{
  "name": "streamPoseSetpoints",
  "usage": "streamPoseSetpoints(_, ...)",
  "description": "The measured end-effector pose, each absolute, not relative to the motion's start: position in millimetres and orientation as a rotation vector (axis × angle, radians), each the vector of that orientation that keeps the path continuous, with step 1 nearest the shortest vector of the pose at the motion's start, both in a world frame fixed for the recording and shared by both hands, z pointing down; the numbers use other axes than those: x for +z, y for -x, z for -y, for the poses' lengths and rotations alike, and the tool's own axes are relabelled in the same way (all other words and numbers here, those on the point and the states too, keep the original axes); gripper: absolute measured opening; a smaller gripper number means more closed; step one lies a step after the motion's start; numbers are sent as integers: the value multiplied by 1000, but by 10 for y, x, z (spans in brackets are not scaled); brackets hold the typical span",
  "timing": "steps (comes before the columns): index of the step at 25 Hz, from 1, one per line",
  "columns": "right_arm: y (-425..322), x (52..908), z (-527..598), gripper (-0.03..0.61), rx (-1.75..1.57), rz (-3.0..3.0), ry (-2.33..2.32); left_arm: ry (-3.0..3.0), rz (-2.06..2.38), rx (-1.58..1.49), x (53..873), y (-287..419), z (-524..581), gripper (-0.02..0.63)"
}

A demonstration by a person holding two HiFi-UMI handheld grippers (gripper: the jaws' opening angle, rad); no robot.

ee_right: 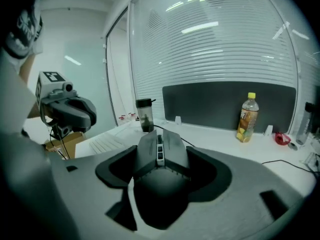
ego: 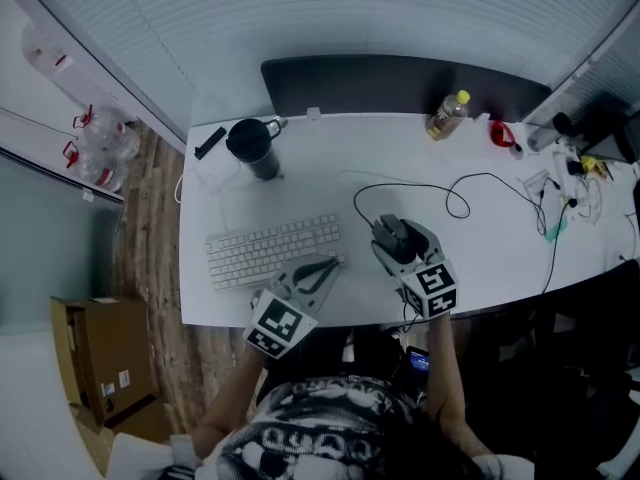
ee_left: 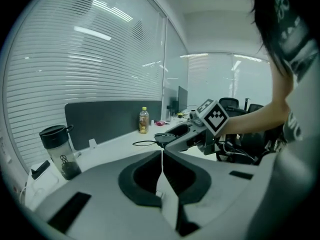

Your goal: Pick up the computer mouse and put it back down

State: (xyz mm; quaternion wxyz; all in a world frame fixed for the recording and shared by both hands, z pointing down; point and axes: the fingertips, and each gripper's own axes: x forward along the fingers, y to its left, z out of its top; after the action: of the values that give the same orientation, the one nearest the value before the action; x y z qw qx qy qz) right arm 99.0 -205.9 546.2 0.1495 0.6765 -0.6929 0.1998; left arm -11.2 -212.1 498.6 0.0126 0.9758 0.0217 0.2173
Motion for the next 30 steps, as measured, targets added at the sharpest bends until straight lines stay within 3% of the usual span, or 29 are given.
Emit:
streamPoseSetpoints(20,-885,4979,1077,305,575,1936,-2131,-3058,-155,637,4883,-140,1701,5)
streamPoseSetpoints(30,-1399,4917,897,305,531,1926,-2132,-3058,-156,621,4809,-500,1399,5)
